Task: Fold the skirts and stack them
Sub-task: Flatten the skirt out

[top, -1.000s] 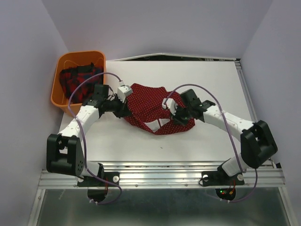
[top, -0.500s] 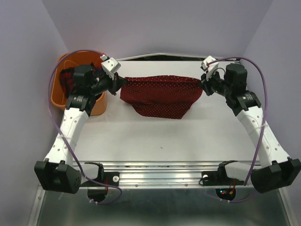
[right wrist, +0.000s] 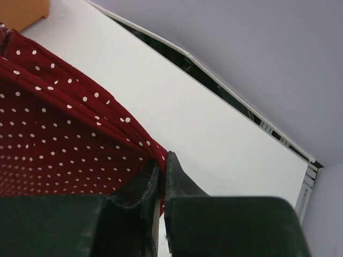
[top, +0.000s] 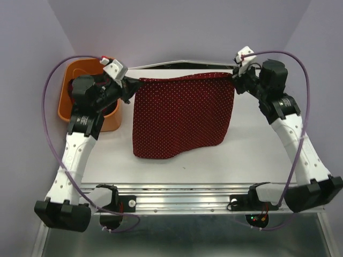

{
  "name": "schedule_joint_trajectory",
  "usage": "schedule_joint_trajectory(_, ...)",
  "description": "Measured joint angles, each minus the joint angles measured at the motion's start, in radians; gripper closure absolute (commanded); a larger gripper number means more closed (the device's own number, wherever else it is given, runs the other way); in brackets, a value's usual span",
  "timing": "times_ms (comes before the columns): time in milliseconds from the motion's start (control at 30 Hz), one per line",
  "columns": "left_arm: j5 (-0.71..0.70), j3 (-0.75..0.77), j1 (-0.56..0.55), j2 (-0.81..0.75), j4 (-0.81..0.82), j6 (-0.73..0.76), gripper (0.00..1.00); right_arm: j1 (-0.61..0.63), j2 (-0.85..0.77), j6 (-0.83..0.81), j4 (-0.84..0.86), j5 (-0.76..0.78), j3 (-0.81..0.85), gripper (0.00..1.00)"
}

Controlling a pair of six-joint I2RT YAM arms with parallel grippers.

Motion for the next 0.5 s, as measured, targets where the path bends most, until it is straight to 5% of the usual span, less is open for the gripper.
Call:
schedule_joint_trajectory(267, -0.095, 0.325, 0.000, 0.494, 0.050, -0.020, 1.00, -0.020, 0.430, 0.017, 0.127, 0.123, 0.216, 0.99)
schedule_joint_trajectory(500, -0.164, 0.816, -0.006, 0.903, 0.044, -0.083, 1.00, -0.072, 0.811, 0.057, 0.158, 0.170, 0.771, 0.99)
